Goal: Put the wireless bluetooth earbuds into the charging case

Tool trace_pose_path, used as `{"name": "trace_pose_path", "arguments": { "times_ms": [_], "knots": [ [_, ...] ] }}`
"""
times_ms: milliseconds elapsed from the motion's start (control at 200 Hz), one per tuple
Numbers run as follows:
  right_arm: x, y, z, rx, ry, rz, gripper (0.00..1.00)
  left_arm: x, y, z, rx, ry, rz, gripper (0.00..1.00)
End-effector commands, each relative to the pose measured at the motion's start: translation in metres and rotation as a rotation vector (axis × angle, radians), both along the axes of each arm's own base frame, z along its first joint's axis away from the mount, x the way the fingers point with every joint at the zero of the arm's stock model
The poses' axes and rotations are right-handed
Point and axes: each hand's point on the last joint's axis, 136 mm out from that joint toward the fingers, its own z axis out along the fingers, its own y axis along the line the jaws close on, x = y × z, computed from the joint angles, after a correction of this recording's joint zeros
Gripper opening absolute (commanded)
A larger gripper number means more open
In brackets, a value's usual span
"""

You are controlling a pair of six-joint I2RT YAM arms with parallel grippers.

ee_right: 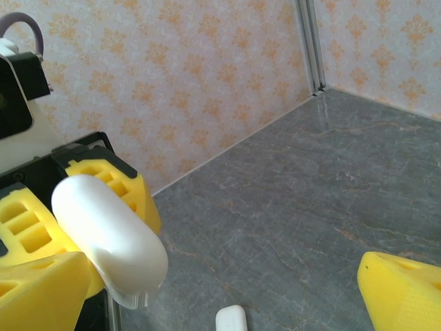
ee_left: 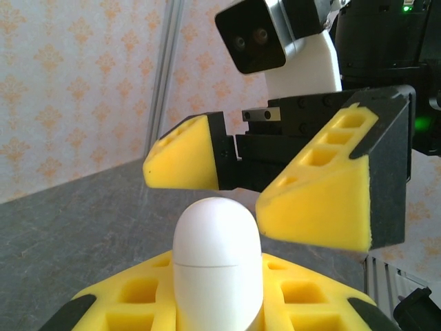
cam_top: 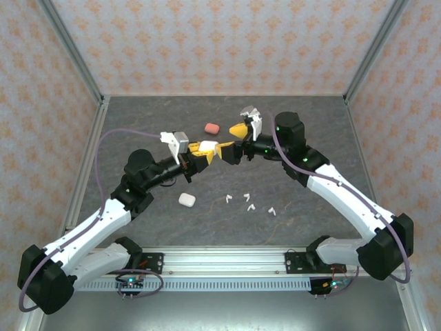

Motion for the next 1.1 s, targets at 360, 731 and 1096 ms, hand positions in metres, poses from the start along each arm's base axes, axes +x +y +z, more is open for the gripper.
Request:
{"name": "trace_pose_path", "arguments": {
  "times_ms": [360,731,1096],
  "knots": [
    [0.018,0.003,0.013,0.017,-0.026,-0.053,1.0,-0.002,-0.005,0.012,-0.001,-0.058,-0.026,0.0],
    [0.033,0.008,0.019,0.014,-0.025,-0.049,1.0,-0.005,-0.009,0.008,0.023,-0.058,-0.047,0.0],
    [0.025,-0.019,0.05,0.054,-0.071,-0.113,1.0,-0.001,-0.002,0.002,0.043,-0.074,0.009,0.0]
  ]
}}
